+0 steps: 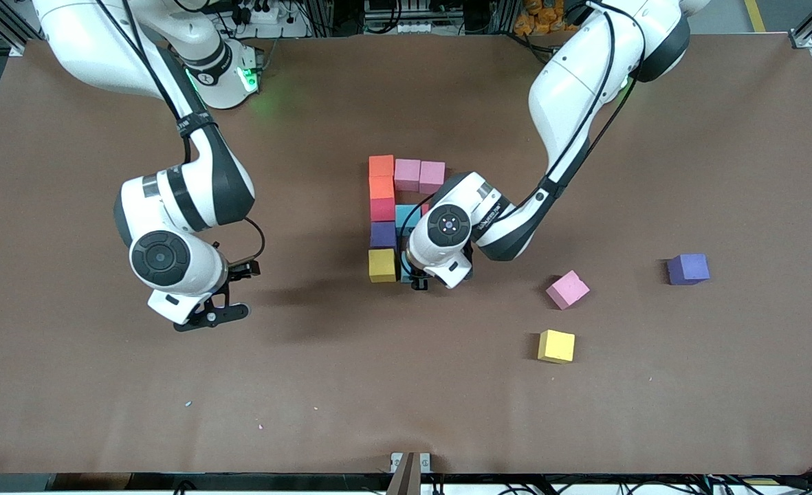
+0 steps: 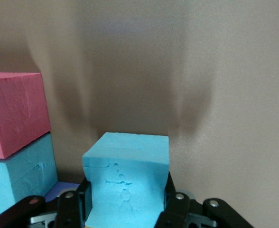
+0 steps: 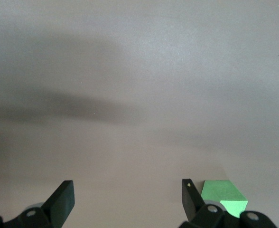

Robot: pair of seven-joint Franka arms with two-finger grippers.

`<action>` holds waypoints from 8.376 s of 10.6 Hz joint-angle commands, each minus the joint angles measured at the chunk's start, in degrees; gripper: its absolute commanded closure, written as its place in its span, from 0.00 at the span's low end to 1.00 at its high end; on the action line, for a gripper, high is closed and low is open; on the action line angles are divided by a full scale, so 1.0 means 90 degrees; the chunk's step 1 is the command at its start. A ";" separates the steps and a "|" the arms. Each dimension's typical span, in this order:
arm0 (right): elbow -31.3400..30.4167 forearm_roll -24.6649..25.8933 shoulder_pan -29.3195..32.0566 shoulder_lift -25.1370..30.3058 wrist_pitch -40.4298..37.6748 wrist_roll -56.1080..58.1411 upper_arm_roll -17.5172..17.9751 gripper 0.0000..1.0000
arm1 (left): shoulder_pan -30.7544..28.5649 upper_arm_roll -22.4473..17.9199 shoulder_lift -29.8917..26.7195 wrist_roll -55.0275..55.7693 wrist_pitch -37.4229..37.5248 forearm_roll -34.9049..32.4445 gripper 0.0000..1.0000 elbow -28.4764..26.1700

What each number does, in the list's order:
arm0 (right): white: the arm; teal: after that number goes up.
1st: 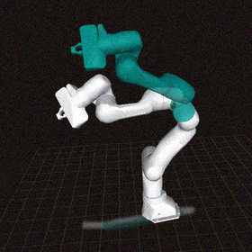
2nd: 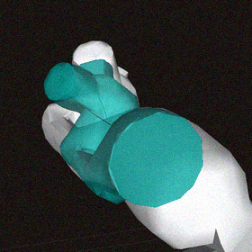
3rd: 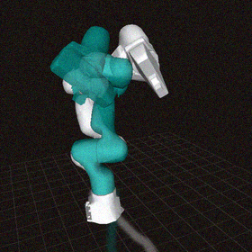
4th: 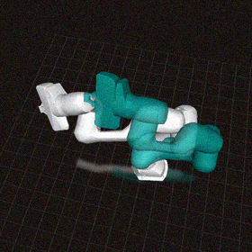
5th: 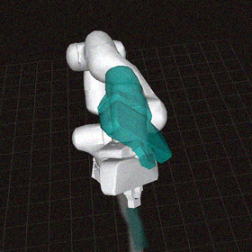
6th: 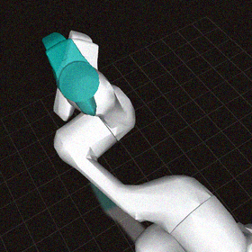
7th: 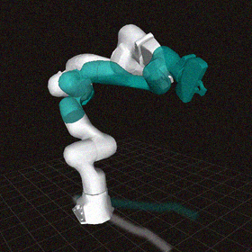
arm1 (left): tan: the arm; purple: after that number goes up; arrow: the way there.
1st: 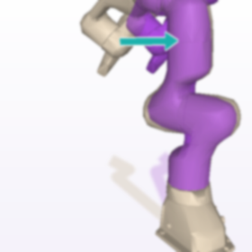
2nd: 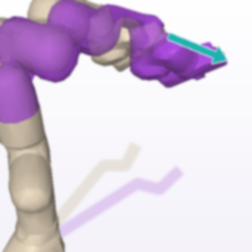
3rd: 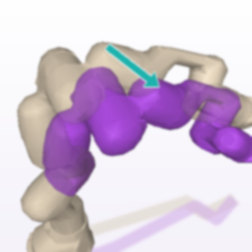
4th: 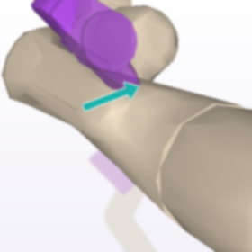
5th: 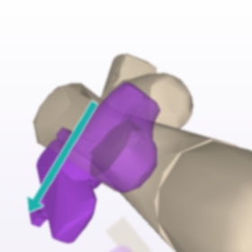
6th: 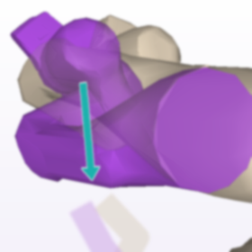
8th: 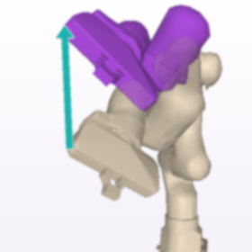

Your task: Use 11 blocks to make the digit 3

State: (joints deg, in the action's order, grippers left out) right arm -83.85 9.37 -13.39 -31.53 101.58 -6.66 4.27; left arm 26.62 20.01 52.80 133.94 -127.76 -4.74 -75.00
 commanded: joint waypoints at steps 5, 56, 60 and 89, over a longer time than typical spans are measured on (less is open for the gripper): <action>-0.0176 -0.0094 0.0033 0.0163 -0.0027 0.0076 0.0014 0.00 | 0.0090 -0.0056 0.0091 0.0020 0.0114 0.0244 0.93 0.0198; -0.0185 -0.0094 0.0033 0.0173 -0.0086 0.0281 0.0014 0.00 | -0.2175 -0.0105 -0.2010 -1.0190 0.2399 -0.1161 0.00 -0.0271; -0.0185 -0.0084 0.0033 0.0163 -0.0086 0.0291 0.0014 0.00 | -0.2215 -0.0114 -0.1483 -1.1365 0.1406 -0.1688 0.00 -0.0241; -0.0185 -0.0094 0.0033 0.0163 -0.0096 0.0291 0.0024 0.00 | -0.2703 -0.0163 -0.0075 -1.3096 -0.0550 -0.1710 0.52 -0.0124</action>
State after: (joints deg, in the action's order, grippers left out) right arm -84.11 9.33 -13.38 -31.53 100.90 -4.86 4.24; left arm 2.42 18.29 51.52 15.79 -132.33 -19.30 -77.00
